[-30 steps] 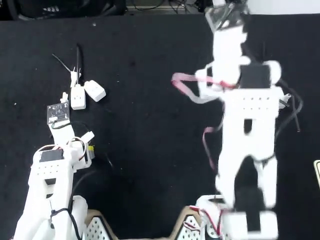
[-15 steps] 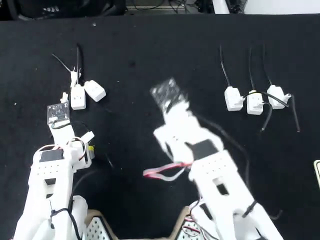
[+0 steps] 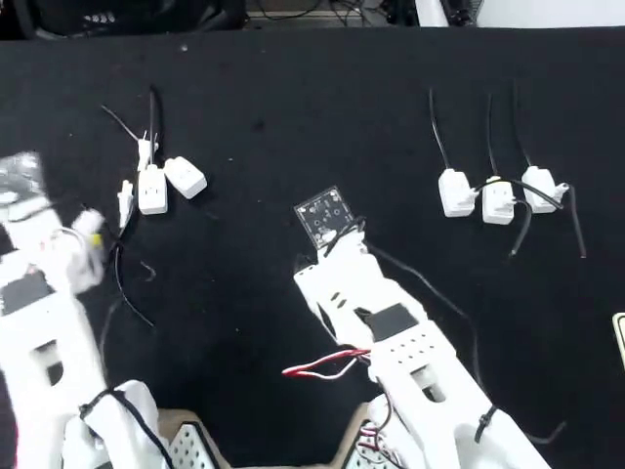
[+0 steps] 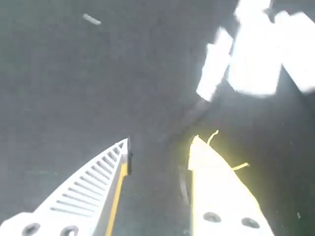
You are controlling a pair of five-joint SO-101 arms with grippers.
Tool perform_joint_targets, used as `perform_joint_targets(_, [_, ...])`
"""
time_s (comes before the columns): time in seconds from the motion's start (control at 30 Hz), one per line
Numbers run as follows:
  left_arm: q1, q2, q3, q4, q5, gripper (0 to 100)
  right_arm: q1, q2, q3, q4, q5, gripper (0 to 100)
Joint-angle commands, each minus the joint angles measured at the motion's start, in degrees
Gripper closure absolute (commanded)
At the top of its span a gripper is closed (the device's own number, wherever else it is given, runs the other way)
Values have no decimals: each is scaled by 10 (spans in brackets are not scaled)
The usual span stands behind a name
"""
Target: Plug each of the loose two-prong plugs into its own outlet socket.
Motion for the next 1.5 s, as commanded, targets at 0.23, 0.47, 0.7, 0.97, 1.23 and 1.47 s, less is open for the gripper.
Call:
perform_joint_targets(0.23, [8,201,-331,171,-60,794,-10,-15,-6,-15,-4,779])
perform_joint_targets(0.47, [105,419,-502,278,-57,796,-8,-15,-4,-15,-3,779])
perform_joint_targets(0.7, [179,594,-623,291,-56,794,-8,-15,-2,-15,-2,779])
perform_joint_targets(0.97, [186,753,-781,279,-55,794,-8,-15,-1,-15,1,779])
perform_joint_targets(1.23, [192,851,-906,280,-55,797,-8,-15,-1,-16,1,779])
perform_joint_targets(1.47, [188,916,-952,280,-55,798,-7,-15,-1,-16,1,779])
